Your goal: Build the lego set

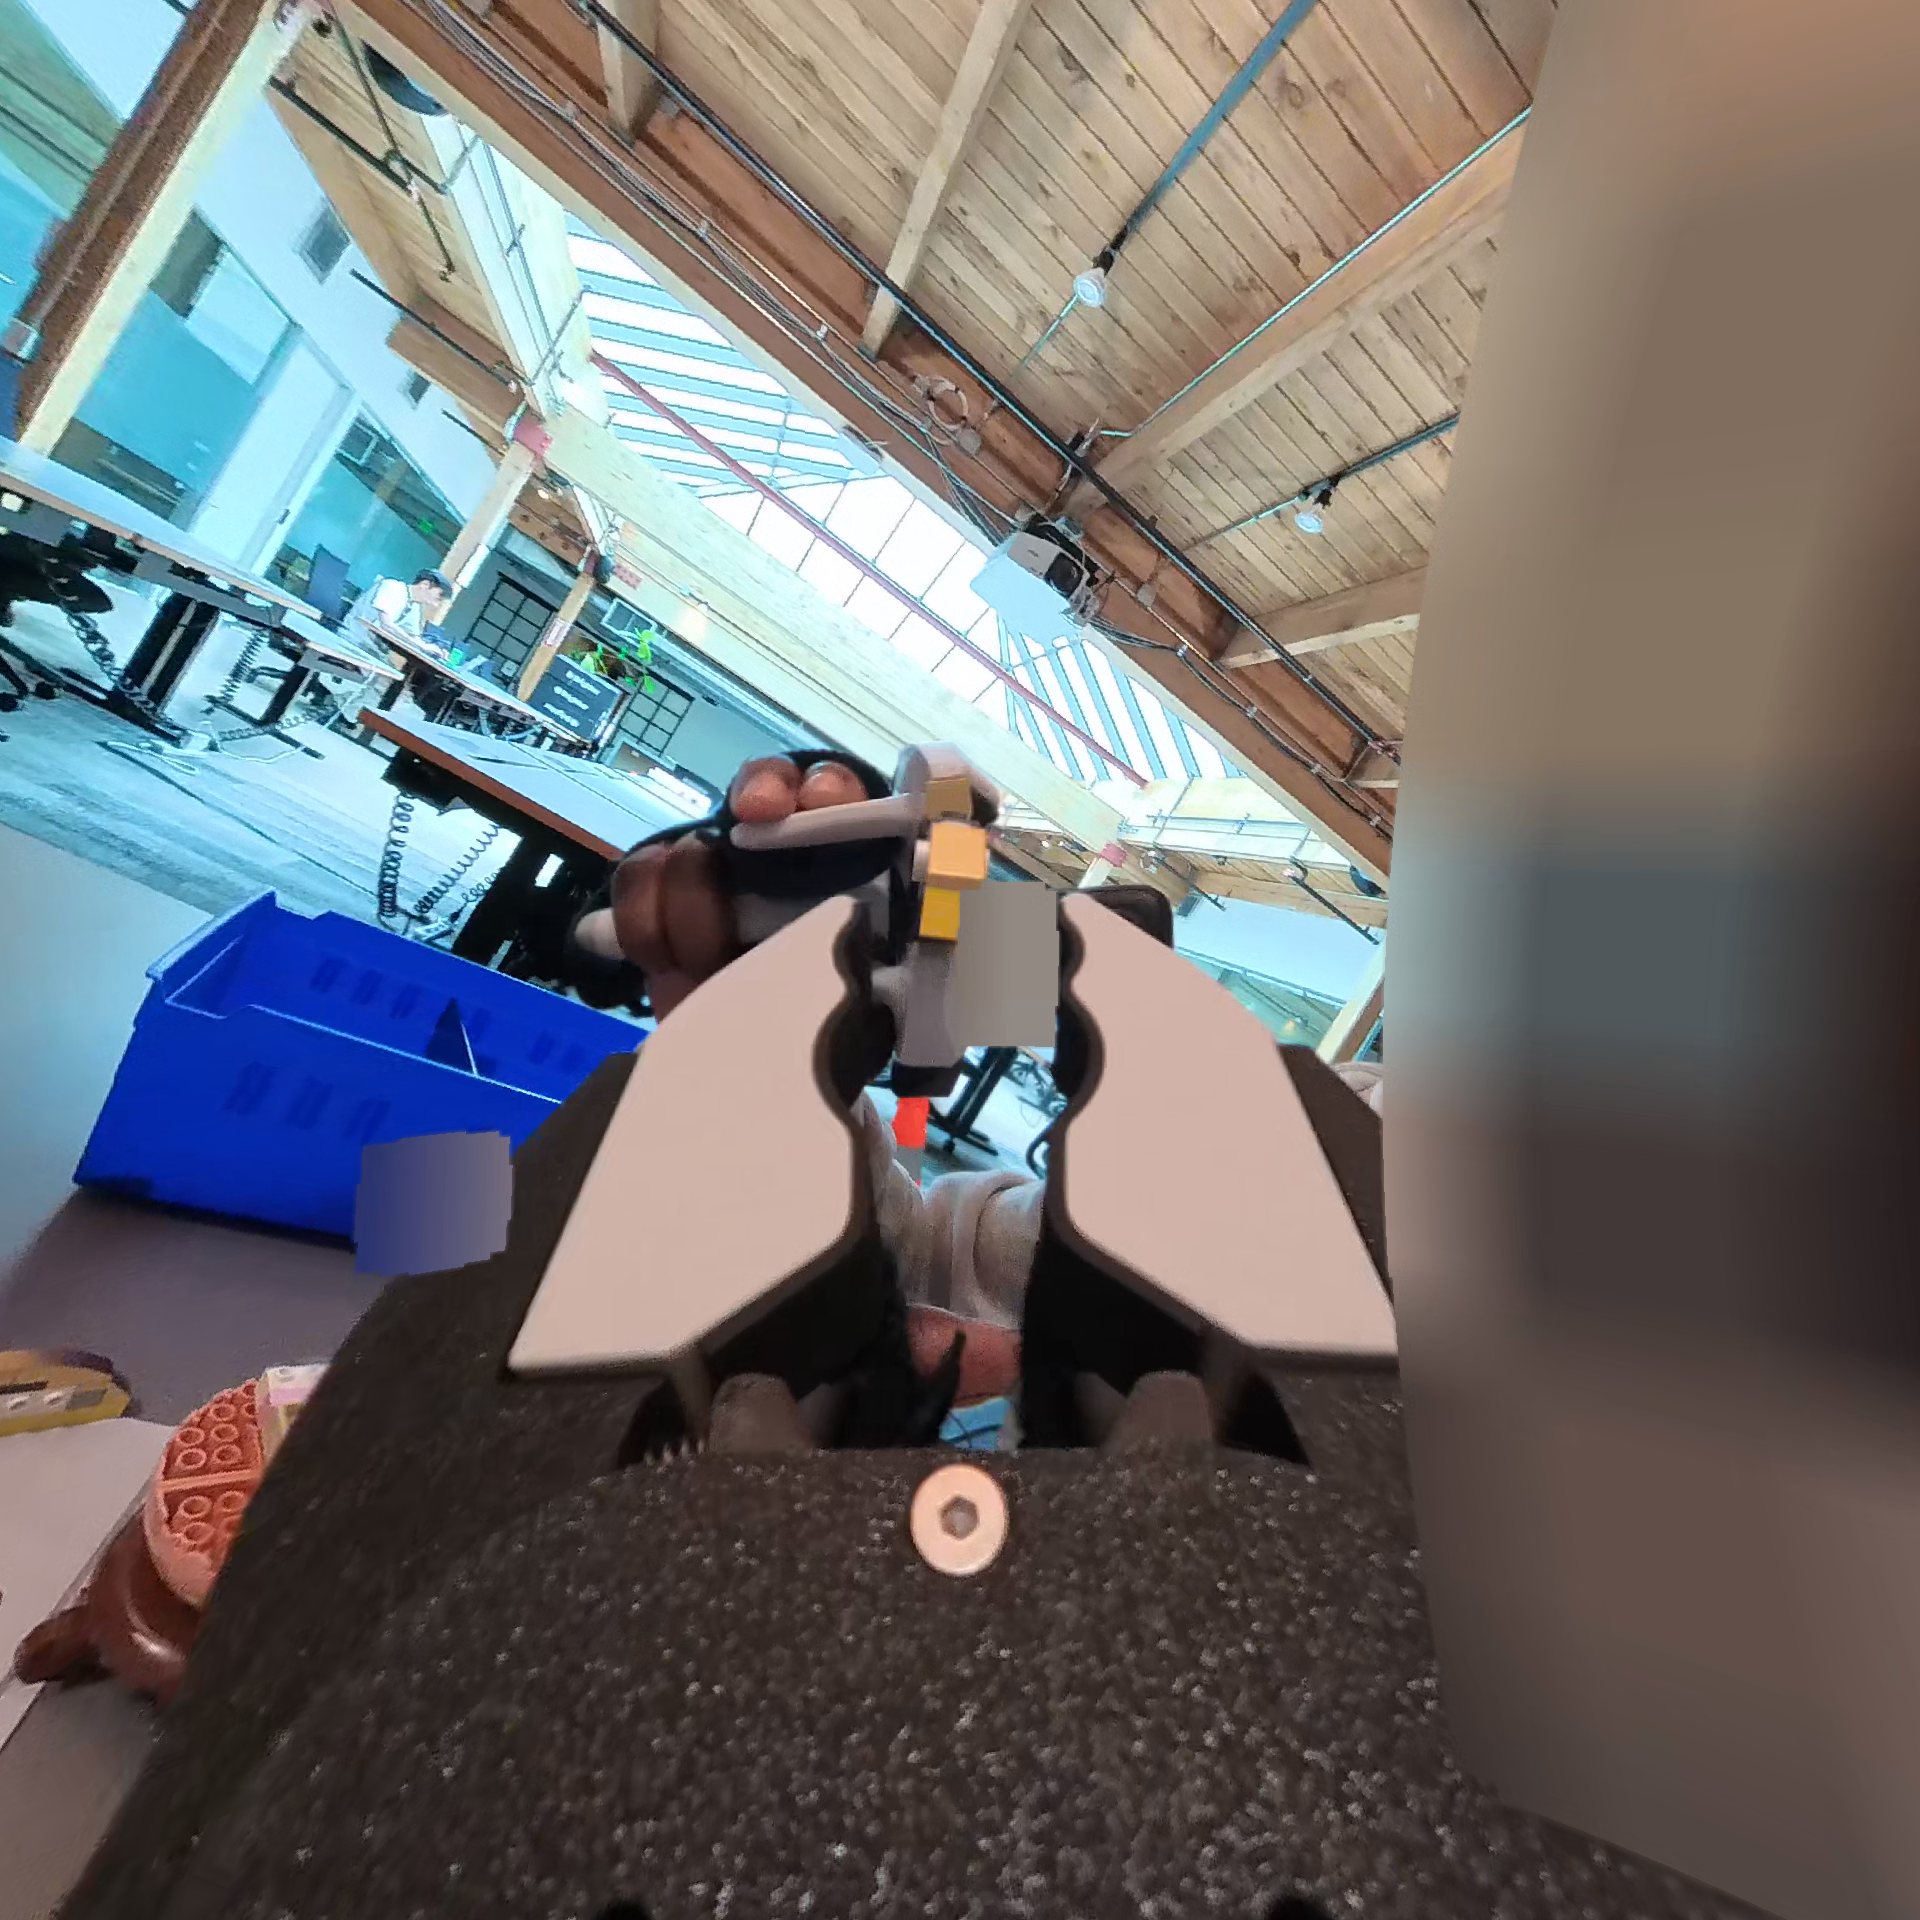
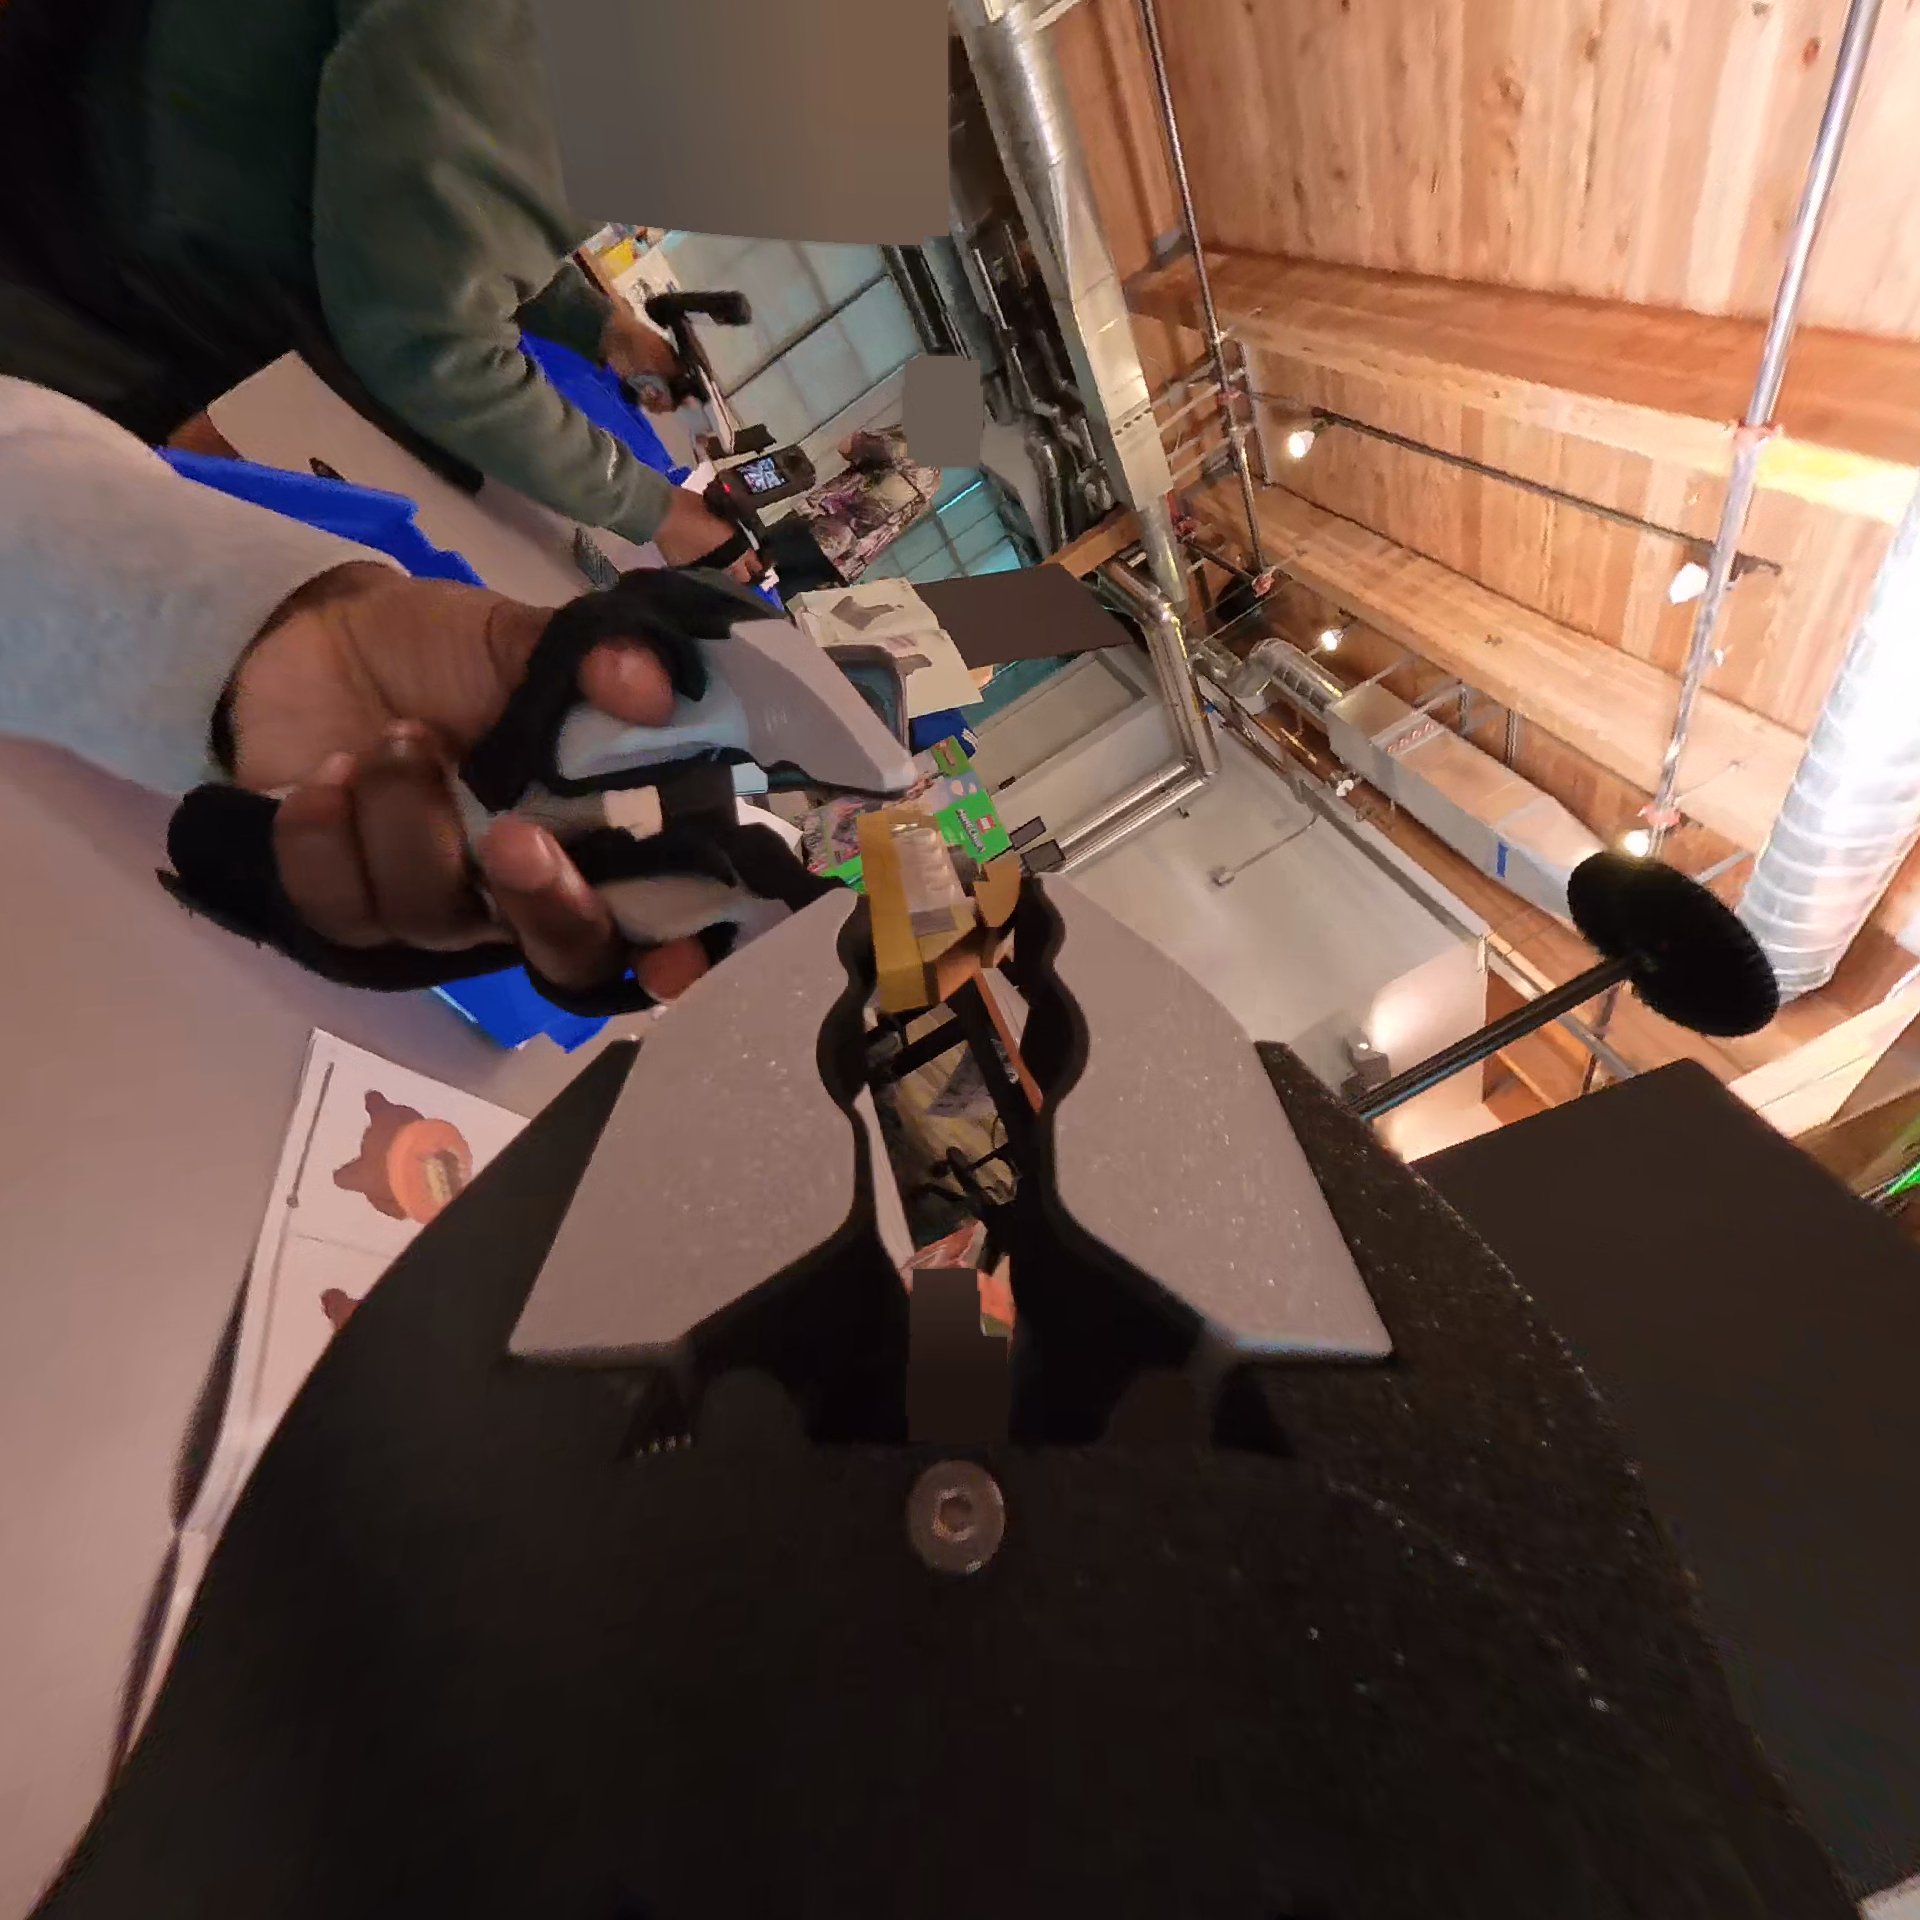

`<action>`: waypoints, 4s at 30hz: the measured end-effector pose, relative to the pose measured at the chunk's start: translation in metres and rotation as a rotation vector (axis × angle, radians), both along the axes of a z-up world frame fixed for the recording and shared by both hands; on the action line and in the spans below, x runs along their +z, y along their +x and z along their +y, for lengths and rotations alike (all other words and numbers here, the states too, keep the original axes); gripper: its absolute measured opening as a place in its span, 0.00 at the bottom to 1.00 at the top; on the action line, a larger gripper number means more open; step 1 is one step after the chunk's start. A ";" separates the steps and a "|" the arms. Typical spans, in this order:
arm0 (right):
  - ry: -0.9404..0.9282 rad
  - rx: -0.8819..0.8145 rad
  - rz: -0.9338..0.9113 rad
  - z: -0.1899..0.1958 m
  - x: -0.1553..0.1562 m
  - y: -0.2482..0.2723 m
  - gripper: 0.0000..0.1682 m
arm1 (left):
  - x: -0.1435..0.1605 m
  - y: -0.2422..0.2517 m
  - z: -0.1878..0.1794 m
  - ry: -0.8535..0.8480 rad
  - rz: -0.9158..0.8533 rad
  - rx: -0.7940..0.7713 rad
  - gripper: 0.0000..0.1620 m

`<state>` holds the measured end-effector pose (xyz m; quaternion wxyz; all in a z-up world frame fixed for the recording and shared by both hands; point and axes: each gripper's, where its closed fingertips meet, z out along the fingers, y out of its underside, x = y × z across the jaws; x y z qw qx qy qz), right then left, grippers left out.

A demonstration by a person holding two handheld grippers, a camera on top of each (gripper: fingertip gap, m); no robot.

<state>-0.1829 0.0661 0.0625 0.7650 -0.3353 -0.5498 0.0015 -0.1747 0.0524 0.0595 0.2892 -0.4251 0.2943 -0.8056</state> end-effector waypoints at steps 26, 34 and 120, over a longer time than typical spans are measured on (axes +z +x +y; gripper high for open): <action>0.158 -0.021 -0.116 -0.009 -0.003 -0.004 0.15 | 0.003 -0.001 -0.001 0.022 0.002 0.070 0.07; 0.111 -0.018 -0.142 -0.006 -0.009 -0.006 0.14 | -0.002 -0.001 0.002 0.003 0.019 0.092 0.06; -1.177 0.260 -0.196 0.020 -0.098 -0.021 0.05 | -0.079 -0.034 0.033 0.476 0.256 0.389 0.08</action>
